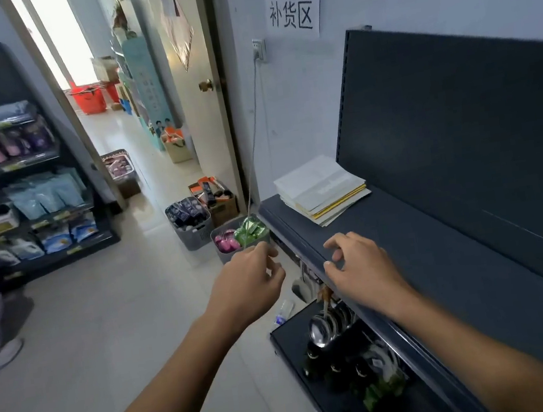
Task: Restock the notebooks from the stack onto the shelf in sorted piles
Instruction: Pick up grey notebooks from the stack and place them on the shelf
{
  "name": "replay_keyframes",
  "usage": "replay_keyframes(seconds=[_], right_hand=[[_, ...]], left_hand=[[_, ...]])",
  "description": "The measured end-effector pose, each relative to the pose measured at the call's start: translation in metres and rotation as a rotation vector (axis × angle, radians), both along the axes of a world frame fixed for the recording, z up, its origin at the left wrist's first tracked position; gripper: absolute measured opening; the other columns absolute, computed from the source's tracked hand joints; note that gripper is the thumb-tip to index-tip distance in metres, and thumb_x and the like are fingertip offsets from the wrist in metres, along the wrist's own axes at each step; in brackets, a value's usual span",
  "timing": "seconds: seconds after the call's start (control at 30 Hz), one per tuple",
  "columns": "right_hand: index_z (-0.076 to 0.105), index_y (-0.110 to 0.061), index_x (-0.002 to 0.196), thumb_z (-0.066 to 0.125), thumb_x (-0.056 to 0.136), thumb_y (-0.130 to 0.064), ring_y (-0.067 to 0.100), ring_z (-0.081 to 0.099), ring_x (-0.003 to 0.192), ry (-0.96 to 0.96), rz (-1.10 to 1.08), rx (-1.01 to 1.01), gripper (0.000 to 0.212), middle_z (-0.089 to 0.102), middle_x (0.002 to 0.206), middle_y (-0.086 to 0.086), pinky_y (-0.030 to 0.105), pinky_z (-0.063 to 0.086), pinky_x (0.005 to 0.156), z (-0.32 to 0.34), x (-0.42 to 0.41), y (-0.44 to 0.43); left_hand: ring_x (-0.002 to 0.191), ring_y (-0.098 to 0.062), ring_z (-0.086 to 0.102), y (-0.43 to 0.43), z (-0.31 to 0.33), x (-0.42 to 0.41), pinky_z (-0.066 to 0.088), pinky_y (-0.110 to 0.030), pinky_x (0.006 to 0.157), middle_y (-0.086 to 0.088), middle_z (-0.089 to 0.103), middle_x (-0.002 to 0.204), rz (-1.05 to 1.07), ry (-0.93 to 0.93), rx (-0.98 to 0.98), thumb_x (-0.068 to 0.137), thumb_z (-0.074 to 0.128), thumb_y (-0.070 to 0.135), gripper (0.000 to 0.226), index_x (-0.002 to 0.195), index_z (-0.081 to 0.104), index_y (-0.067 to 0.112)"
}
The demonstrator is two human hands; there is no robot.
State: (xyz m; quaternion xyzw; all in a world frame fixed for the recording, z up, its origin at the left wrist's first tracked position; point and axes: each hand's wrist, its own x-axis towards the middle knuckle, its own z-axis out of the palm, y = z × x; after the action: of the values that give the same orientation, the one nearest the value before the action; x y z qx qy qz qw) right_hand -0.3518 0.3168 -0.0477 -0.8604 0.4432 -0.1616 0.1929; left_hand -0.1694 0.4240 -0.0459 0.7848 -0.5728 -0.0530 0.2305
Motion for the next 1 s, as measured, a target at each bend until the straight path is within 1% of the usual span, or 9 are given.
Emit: replay_keyframes(seconds=[0.13, 0.27, 0.4, 0.57, 0.7, 0.77, 0.87, 0.93, 1.0], right_hand=[[0.058, -0.033, 0.118, 0.059, 0.093, -0.039, 0.011, 0.059, 0.087, -0.005, -0.055, 0.007, 0.026, 0.053, 0.099, -0.016, 0.035, 0.052, 0.078, -0.001, 0.036, -0.016], [0.057, -0.033, 0.117, 0.059, 0.093, -0.036, 0.005, 0.056, 0.081, -0.012, -0.122, 0.004, 0.024, 0.051, 0.099, -0.018, 0.030, 0.047, 0.073, -0.001, 0.058, -0.043], [0.056, -0.032, 0.115, 0.059, 0.094, -0.035, 0.009, 0.058, 0.084, -0.012, -0.182, 0.033, 0.022, 0.055, 0.103, -0.017, 0.034, 0.050, 0.076, 0.000, 0.074, -0.078], [0.055, -0.032, 0.123, 0.056, 0.095, -0.034, 0.011, 0.057, 0.084, -0.024, -0.271, 0.059, 0.028, 0.051, 0.103, -0.018, 0.030, 0.042, 0.070, -0.004, 0.089, -0.129], [0.055, -0.032, 0.124, 0.054, 0.095, -0.036, 0.013, 0.061, 0.092, -0.011, -0.339, 0.083, 0.029, 0.054, 0.109, -0.017, 0.030, 0.045, 0.075, -0.008, 0.098, -0.169], [0.055, -0.031, 0.124, 0.054, 0.095, -0.035, 0.012, 0.059, 0.089, -0.015, -0.379, 0.085, 0.029, 0.055, 0.109, -0.016, 0.028, 0.043, 0.073, -0.011, 0.100, -0.184], [0.057, -0.029, 0.121, 0.055, 0.094, -0.033, 0.011, 0.057, 0.088, -0.030, -0.435, 0.109, 0.027, 0.055, 0.106, -0.015, 0.030, 0.046, 0.073, -0.015, 0.100, -0.196], [0.055, -0.030, 0.120, 0.054, 0.094, -0.034, 0.011, 0.057, 0.092, -0.028, -0.477, 0.131, 0.026, 0.053, 0.107, -0.015, 0.033, 0.049, 0.078, -0.016, 0.099, -0.202], [0.054, -0.030, 0.119, 0.053, 0.094, -0.033, 0.014, 0.058, 0.099, -0.023, -0.531, 0.144, 0.025, 0.054, 0.112, -0.014, 0.036, 0.050, 0.084, -0.019, 0.099, -0.209]], left_hand=[[0.089, -0.009, 0.061, -0.031, -0.001, 0.040, 0.057, -0.036, 0.080, 0.013, 0.064, 0.100, -0.065, 0.004, 0.007, 0.097, 0.050, 0.037, 0.024, 0.115, 0.060, 0.026], [0.092, -0.011, 0.062, -0.069, 0.000, 0.068, 0.057, -0.038, 0.081, 0.011, 0.064, 0.102, -0.130, 0.015, 0.020, 0.096, 0.048, 0.036, 0.023, 0.112, 0.060, 0.025], [0.094, -0.012, 0.064, -0.114, 0.002, 0.086, 0.057, -0.039, 0.082, 0.007, 0.066, 0.106, -0.199, 0.022, 0.024, 0.096, 0.048, 0.035, 0.027, 0.115, 0.061, 0.022], [0.094, -0.010, 0.063, -0.179, 0.002, 0.101, 0.057, -0.037, 0.083, 0.008, 0.065, 0.107, -0.282, 0.009, 0.044, 0.095, 0.048, 0.037, 0.032, 0.122, 0.060, 0.024], [0.089, -0.004, 0.063, -0.235, 0.003, 0.106, 0.057, -0.033, 0.081, 0.014, 0.065, 0.104, -0.362, -0.023, 0.045, 0.095, 0.046, 0.040, 0.035, 0.125, 0.059, 0.027], [0.087, -0.005, 0.063, -0.261, 0.000, 0.105, 0.057, -0.032, 0.078, 0.015, 0.065, 0.104, -0.395, -0.037, 0.041, 0.095, 0.046, 0.039, 0.035, 0.125, 0.059, 0.027], [0.085, -0.007, 0.063, -0.292, -0.005, 0.105, 0.056, -0.030, 0.078, 0.012, 0.066, 0.104, -0.447, -0.045, 0.058, 0.096, 0.048, 0.036, 0.032, 0.124, 0.060, 0.024], [0.085, -0.010, 0.063, -0.309, -0.009, 0.107, 0.055, -0.030, 0.077, 0.010, 0.065, 0.106, -0.477, -0.040, 0.063, 0.096, 0.048, 0.035, 0.032, 0.123, 0.061, 0.023], [0.087, -0.013, 0.063, -0.329, -0.013, 0.110, 0.056, -0.034, 0.078, 0.007, 0.064, 0.110, -0.510, -0.030, 0.069, 0.097, 0.048, 0.034, 0.033, 0.124, 0.061, 0.021]])
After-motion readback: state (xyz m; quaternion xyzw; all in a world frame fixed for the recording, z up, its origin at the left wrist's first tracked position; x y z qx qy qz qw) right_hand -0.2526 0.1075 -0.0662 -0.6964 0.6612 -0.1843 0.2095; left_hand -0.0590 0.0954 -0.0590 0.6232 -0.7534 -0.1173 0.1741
